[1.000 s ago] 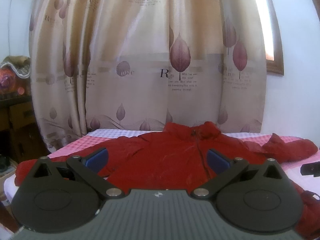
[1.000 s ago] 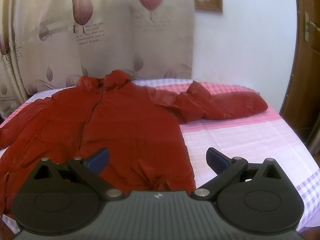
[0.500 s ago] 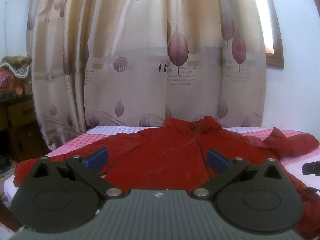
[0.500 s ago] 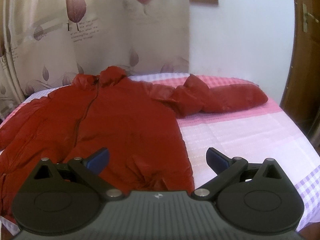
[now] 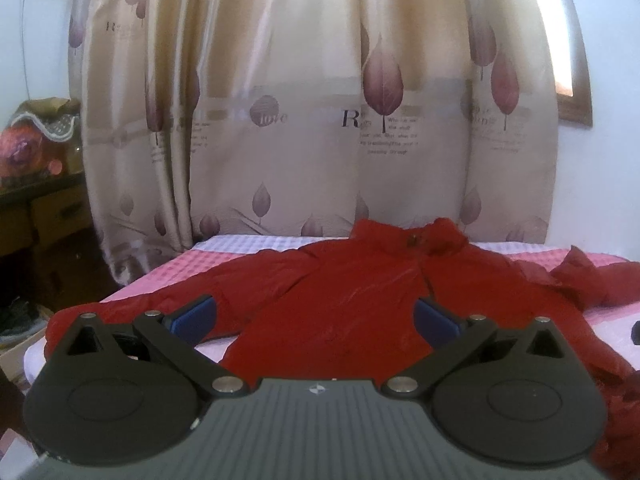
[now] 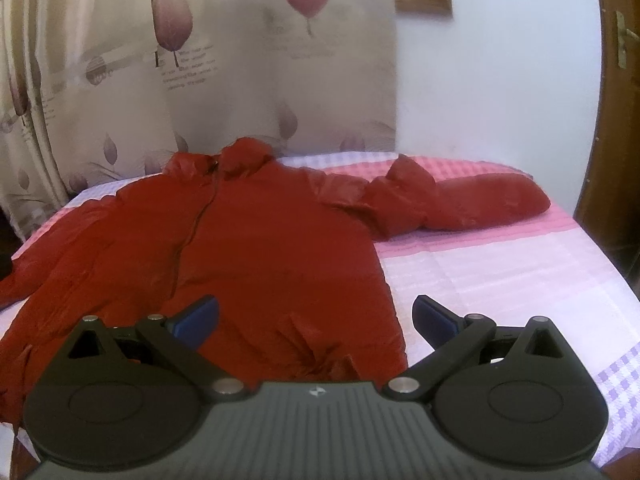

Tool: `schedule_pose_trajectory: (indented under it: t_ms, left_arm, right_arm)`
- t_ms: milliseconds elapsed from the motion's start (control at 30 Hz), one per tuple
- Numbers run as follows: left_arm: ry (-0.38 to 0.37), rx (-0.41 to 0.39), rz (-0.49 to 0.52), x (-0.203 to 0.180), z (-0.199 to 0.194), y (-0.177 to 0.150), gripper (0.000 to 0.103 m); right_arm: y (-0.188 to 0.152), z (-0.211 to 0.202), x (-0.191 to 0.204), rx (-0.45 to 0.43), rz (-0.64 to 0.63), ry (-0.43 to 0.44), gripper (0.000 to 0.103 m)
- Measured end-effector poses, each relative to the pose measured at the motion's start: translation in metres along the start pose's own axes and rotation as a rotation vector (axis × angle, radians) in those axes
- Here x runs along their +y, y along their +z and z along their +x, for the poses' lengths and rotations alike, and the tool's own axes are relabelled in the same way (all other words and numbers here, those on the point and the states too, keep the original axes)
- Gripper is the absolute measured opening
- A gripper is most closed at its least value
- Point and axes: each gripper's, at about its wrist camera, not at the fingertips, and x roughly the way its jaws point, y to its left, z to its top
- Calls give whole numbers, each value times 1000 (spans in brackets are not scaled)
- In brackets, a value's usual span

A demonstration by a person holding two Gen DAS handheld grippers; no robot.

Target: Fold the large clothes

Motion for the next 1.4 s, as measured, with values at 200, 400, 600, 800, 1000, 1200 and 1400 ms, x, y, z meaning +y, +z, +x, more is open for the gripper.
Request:
schedule_pose_trajectory:
  t_ms: [200,400,600,800,1000,1200,1400]
  left_arm:
    - [-12,37,1,1,4,-2,103]
    - [-7,57,15,-2,9,-3,103]
    - [-9,70,27,-5,13,-6,103]
    - [-6,85,35,-5,24,-5,103]
    - [-1,103,46,-8,38,-1,103]
    - [3,113,62,-15,54,4,103]
    - [6,128,80,-25,73,9,103]
  right_arm:
    - [-2,-2,3,-1,2,32,103]
    - [-3,-3,5,1,-8,37,103]
    - [-4,-2,2,8,12,56,103]
    - [-4,3,1,8,32,99,103]
    - [4,8,-3,6,30,148,103]
    - [15,19,-13,3,27,139,103]
    - [19,31,-30,5,70,198,103]
